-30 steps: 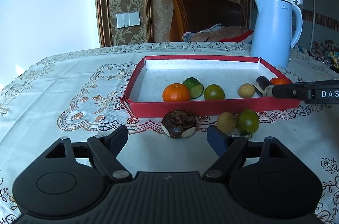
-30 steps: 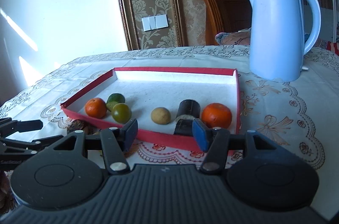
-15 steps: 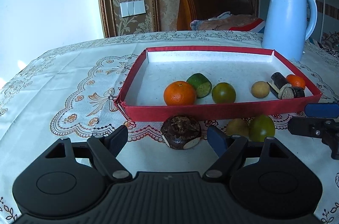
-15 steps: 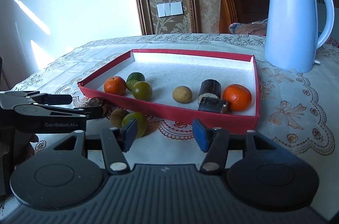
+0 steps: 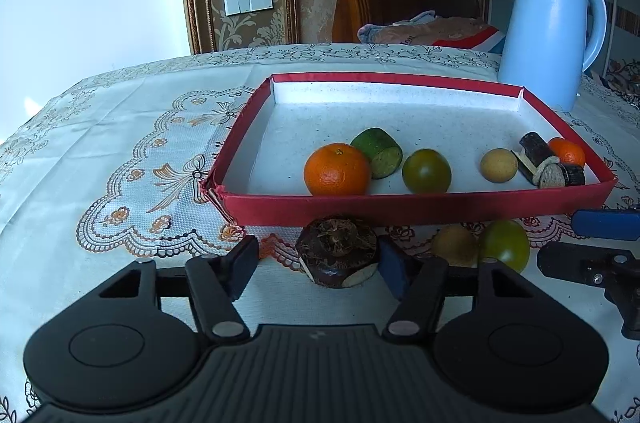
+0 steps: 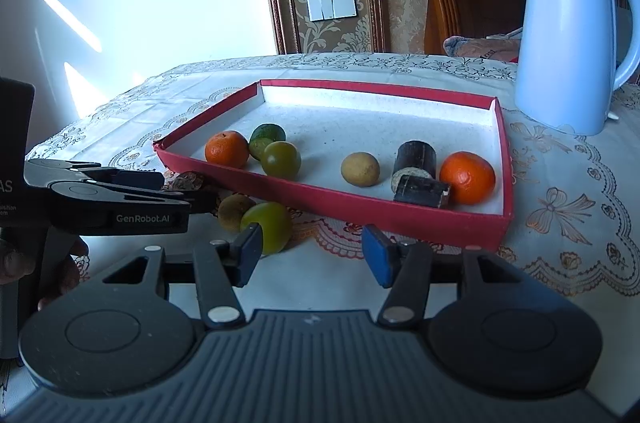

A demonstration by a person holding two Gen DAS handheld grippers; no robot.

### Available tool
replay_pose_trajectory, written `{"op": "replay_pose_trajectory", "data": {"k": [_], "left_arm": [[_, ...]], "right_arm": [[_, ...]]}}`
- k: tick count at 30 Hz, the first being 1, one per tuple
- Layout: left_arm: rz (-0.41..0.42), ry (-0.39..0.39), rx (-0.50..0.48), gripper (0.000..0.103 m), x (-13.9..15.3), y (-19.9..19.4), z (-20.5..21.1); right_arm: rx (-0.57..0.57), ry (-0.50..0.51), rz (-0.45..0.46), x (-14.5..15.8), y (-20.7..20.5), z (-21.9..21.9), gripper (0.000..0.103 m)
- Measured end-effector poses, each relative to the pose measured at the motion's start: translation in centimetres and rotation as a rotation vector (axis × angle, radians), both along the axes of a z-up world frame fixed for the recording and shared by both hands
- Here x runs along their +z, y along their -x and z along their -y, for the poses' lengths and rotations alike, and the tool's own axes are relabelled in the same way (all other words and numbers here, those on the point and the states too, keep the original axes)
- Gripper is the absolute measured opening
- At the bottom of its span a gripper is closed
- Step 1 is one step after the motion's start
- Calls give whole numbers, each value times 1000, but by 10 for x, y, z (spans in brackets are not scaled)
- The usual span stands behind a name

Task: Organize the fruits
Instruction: 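Lift the dark brown fruit off the tablecloth with the left gripper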

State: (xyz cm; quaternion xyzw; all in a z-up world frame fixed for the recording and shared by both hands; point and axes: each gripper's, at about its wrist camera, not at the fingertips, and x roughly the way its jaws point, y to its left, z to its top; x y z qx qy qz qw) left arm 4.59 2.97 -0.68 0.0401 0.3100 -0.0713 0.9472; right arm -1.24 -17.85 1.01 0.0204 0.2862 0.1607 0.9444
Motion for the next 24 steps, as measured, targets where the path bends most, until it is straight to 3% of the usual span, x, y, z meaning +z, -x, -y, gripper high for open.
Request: {"op": "replay_pose_trajectory", "data": {"k": [2, 5, 10, 14, 24], "left_arm": [[3, 0, -4, 56, 0, 0, 0], [10, -3, -10, 42, 2, 3, 2], [27, 33, -23, 41, 8, 8, 2], [101, 53, -30, 41, 23, 11, 4], [128, 31, 87, 41, 39, -41, -6]], "right_arm": [[0, -2, 0, 0, 0, 0, 54], [-2, -5, 1, 0, 0, 1, 54], [-6, -9, 0, -1, 0, 2, 54], [-9, -10, 1, -1, 0, 2, 54], [-9, -12, -5, -2, -1, 2, 54]]}}
